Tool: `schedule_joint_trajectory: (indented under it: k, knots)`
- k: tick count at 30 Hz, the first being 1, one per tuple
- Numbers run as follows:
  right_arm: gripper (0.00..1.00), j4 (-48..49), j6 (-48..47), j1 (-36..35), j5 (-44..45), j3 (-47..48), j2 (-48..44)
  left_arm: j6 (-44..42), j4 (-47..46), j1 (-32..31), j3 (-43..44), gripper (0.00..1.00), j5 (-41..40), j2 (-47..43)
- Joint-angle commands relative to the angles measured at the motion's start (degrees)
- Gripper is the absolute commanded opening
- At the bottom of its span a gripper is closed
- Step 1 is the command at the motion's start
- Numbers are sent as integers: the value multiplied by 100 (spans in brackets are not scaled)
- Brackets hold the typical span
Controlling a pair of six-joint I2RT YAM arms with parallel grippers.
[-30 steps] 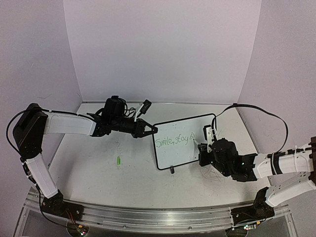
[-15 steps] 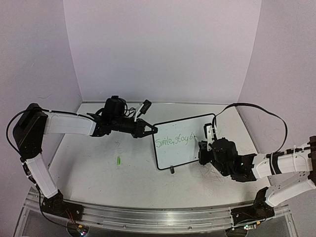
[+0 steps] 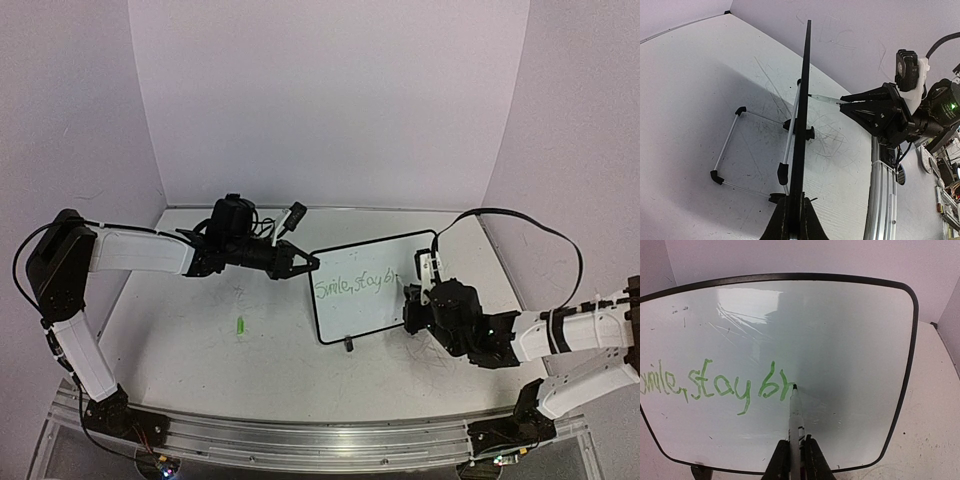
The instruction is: Write a sentence on the whiteboard
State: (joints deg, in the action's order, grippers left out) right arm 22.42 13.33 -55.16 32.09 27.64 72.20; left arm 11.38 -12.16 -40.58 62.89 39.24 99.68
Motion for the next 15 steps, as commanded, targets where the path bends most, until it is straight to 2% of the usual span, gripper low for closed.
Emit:
schedule_joint_trajectory:
  k: [1,5,15]
  knots:
    - [0,270,-75,38,-47,-10,-417,-248,345,-82,130,0,-60,-114]
    - [0,371,-130,328,-382,-92,-496,-249,346,-81,132,0,-65,-113]
    - [0,578,-289,353,-596,20,-267,-257,346,-82,118,0,-80,-150]
